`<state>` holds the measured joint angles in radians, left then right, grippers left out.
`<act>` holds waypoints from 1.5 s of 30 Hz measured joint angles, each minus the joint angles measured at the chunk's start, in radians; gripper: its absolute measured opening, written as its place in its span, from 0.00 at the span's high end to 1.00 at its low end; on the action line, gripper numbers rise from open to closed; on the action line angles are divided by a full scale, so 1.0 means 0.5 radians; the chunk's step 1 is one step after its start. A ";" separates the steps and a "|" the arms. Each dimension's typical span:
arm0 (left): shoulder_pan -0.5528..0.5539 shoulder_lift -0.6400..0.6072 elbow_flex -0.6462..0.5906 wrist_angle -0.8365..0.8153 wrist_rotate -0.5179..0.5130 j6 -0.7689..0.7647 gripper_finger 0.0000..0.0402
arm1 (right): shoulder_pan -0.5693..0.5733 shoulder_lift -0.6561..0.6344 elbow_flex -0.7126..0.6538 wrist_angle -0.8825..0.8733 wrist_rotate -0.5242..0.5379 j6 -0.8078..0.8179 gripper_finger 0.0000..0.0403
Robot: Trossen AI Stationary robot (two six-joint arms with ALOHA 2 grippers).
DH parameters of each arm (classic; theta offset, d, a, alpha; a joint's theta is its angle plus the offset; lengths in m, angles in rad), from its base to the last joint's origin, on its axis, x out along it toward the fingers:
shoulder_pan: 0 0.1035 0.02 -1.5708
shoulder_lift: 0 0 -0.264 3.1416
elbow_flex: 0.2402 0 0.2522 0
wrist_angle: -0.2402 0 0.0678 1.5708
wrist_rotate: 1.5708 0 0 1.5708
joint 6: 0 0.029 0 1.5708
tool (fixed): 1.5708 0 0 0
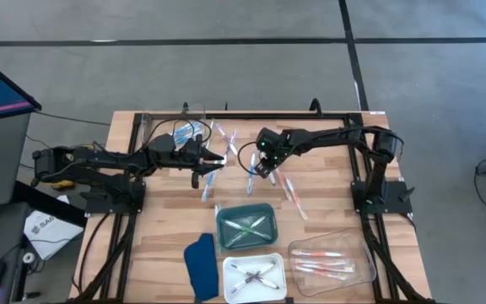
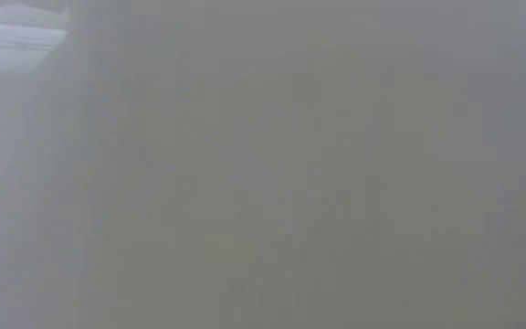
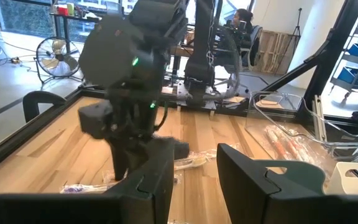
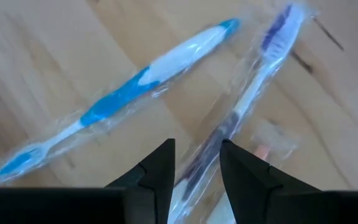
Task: Pick & Place Toothbrushes
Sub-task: Put the purple toothbrush into the white bin
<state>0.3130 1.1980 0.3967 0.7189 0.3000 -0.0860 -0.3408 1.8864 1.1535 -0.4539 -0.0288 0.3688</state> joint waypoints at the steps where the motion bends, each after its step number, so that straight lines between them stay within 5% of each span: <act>1: 0.000 0.000 0.000 0.000 0.000 0.000 0.71 | 0.003 0.030 0.002 0.003 -0.003 0.012 0.70; 17: -0.010 0.000 0.000 0.001 0.002 0.004 0.71 | -0.010 0.222 0.200 -0.244 -0.040 -0.025 0.72; 27: -0.010 0.000 0.000 0.001 -0.002 0.004 0.71 | -0.011 0.225 0.230 -0.293 -0.022 -0.223 0.94; 45: -0.010 0.000 0.000 -0.010 -0.001 0.005 0.71 | 0.158 0.241 0.570 -0.679 0.537 -0.320 1.00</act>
<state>0.3080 1.1980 0.3965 0.7139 0.2996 -0.0838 -0.2616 2.0068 1.4386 -0.7932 0.2397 0.2089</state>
